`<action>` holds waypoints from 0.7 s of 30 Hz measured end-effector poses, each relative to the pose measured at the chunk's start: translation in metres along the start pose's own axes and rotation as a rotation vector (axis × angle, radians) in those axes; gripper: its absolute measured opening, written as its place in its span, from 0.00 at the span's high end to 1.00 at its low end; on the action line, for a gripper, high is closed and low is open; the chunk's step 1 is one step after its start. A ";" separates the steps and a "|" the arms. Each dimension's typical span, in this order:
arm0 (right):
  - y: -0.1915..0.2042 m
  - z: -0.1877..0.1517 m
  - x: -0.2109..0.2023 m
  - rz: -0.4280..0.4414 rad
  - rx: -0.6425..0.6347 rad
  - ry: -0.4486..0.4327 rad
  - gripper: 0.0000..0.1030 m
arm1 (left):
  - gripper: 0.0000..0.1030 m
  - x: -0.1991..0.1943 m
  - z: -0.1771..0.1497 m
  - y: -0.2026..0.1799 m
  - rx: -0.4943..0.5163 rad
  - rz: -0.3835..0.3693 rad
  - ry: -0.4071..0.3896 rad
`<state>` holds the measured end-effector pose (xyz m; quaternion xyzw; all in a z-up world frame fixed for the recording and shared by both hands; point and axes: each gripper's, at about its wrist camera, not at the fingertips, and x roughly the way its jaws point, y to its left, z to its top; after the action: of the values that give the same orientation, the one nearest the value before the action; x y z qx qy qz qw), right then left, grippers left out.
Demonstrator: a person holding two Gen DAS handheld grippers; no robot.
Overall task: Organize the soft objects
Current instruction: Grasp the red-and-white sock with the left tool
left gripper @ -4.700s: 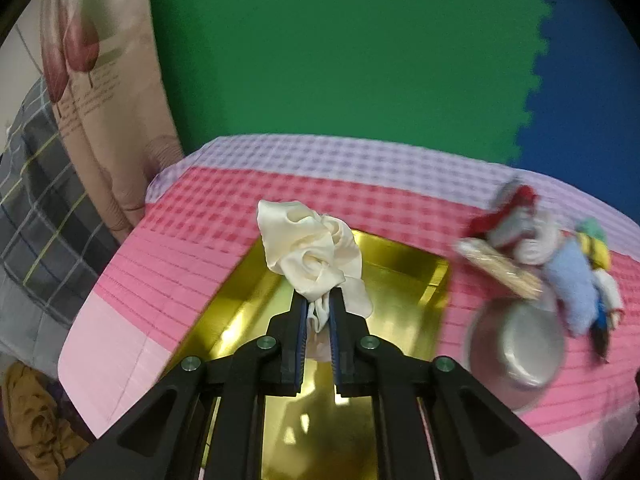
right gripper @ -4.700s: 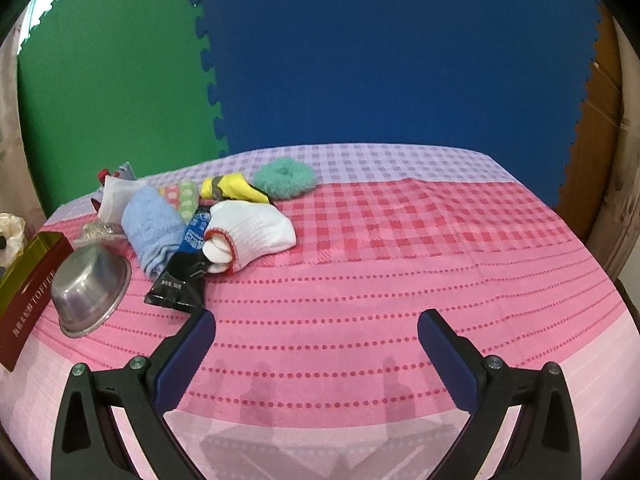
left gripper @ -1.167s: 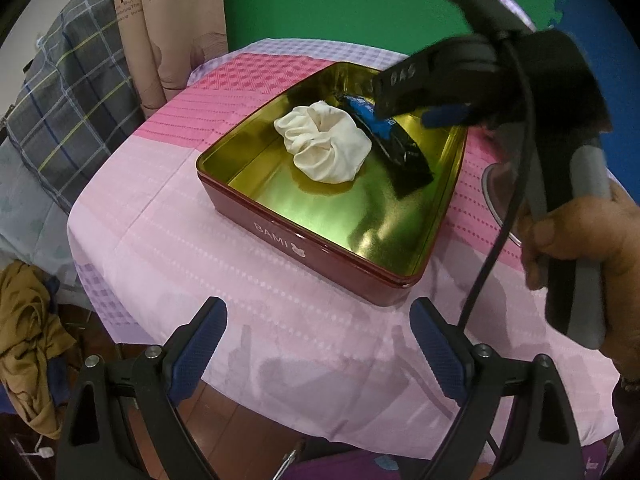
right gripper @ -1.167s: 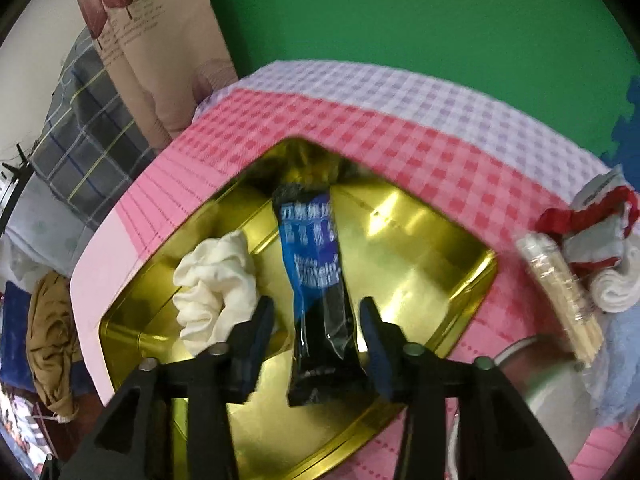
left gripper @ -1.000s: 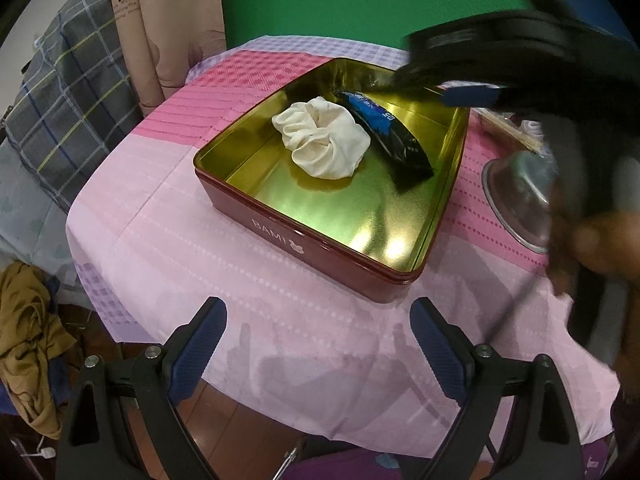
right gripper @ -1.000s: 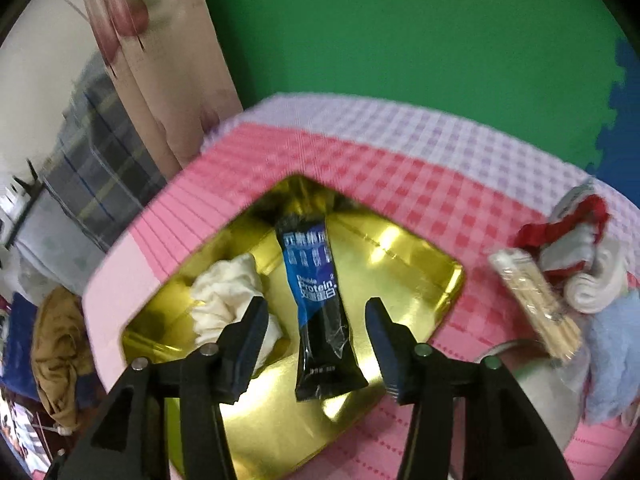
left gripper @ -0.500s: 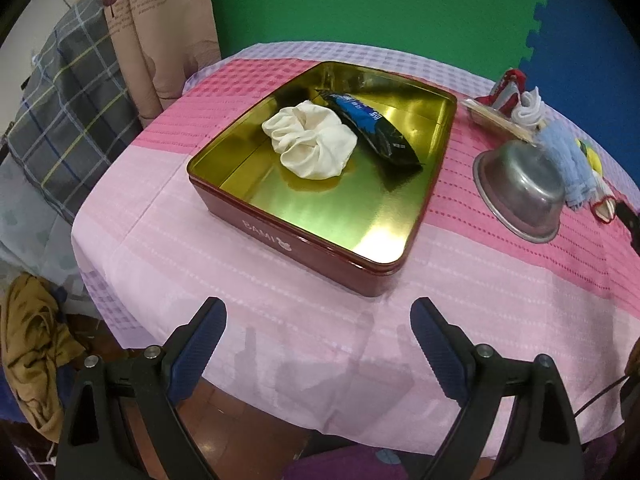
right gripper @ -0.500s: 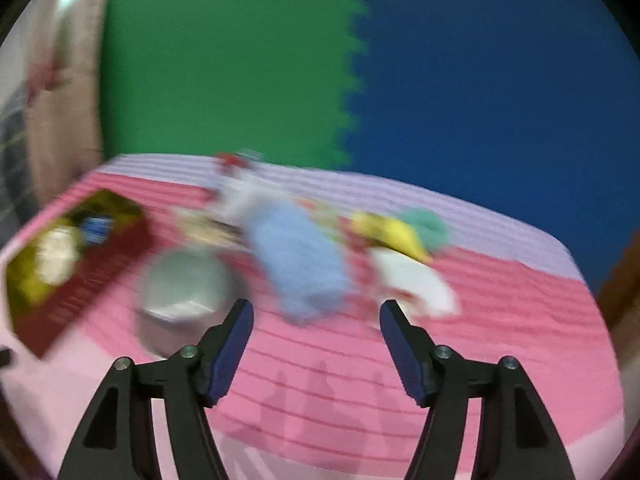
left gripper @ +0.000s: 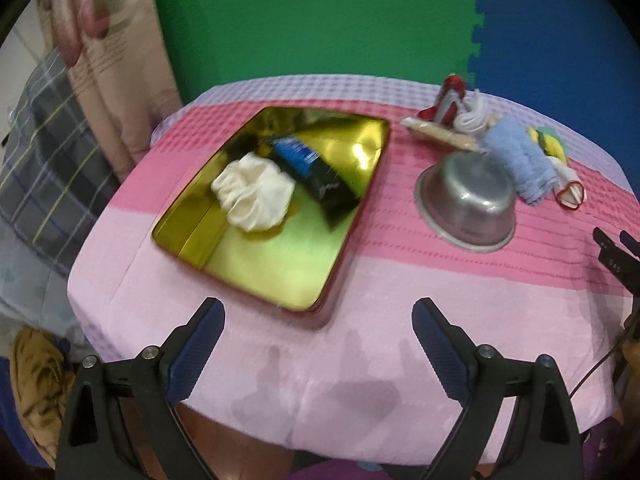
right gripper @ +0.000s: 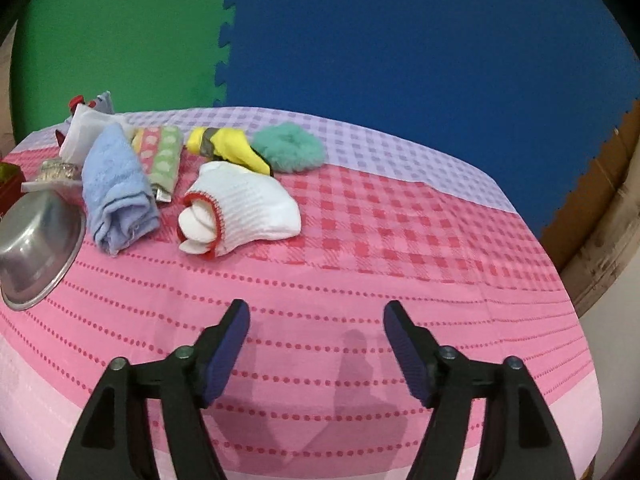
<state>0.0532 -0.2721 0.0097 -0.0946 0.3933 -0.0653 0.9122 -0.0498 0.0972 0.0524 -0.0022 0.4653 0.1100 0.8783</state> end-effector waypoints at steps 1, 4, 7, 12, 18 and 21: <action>0.000 0.000 0.000 0.003 0.000 0.001 0.26 | 0.09 0.001 0.005 -0.005 0.009 -0.008 0.001; -0.002 -0.002 -0.002 0.029 0.021 -0.007 0.25 | 0.08 0.005 0.024 -0.019 0.032 -0.049 0.011; -0.008 -0.002 0.000 0.057 0.048 -0.004 0.25 | 0.08 0.013 0.046 -0.033 0.045 -0.114 0.035; -0.008 -0.002 0.005 0.105 0.053 0.009 0.25 | 0.08 0.025 0.094 -0.052 0.061 -0.188 0.028; -0.008 -0.003 0.002 0.143 0.056 0.001 0.25 | 0.07 0.054 0.174 -0.066 0.012 -0.318 0.046; -0.009 -0.003 0.002 0.160 0.056 -0.002 0.25 | 0.07 0.079 0.208 -0.084 0.027 -0.332 0.089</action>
<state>0.0523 -0.2812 0.0082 -0.0372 0.3966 -0.0031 0.9172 0.1789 0.0528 0.0976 -0.0722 0.4985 -0.0430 0.8628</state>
